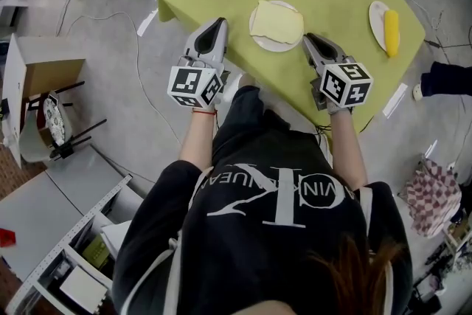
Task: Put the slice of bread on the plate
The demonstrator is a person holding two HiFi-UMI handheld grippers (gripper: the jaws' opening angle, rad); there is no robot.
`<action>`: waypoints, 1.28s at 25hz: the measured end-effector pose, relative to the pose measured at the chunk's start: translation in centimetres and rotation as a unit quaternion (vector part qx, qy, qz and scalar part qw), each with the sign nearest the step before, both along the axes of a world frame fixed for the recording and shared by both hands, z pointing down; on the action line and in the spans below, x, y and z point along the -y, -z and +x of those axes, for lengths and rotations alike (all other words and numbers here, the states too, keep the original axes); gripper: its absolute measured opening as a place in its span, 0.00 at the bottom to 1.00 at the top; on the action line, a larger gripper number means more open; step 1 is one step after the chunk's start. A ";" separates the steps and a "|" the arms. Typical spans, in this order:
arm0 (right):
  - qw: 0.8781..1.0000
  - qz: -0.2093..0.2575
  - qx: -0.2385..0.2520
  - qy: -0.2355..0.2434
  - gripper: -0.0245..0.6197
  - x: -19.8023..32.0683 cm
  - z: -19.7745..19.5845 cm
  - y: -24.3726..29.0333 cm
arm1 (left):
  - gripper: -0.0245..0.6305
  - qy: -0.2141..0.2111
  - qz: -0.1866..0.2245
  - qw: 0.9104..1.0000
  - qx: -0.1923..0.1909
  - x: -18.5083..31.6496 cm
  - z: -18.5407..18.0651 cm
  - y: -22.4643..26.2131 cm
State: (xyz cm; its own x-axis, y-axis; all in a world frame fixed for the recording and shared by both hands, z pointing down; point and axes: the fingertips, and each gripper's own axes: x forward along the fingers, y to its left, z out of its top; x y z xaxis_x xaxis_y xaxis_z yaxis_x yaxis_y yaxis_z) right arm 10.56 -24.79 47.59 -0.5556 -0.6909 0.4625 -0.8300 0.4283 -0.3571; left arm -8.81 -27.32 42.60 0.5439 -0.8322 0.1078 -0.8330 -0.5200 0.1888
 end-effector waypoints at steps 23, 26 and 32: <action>0.985 0.174 0.003 -0.003 0.04 -1.4 1.3 7.5 | 0.05 0.037 0.043 0.998 0.000 -3.9 -2.5 3.8; 0.981 0.192 0.001 0.000 0.04 -1.4 1.4 8.5 | 0.05 0.042 0.051 0.998 0.000 -4.2 -2.7 4.6; 0.975 0.223 -0.006 0.007 0.04 -1.7 1.3 10.2 | 0.05 0.052 0.071 0.996 0.001 -4.8 -3.2 6.5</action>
State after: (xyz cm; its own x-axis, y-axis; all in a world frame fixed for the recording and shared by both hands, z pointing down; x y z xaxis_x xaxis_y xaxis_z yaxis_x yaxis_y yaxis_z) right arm 11.85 -23.08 37.37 -0.5622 -0.8176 0.1238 -0.8263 0.5495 -0.1236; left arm -12.00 -22.55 36.11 0.4533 -0.8913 -0.0137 -0.8843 -0.4516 0.1187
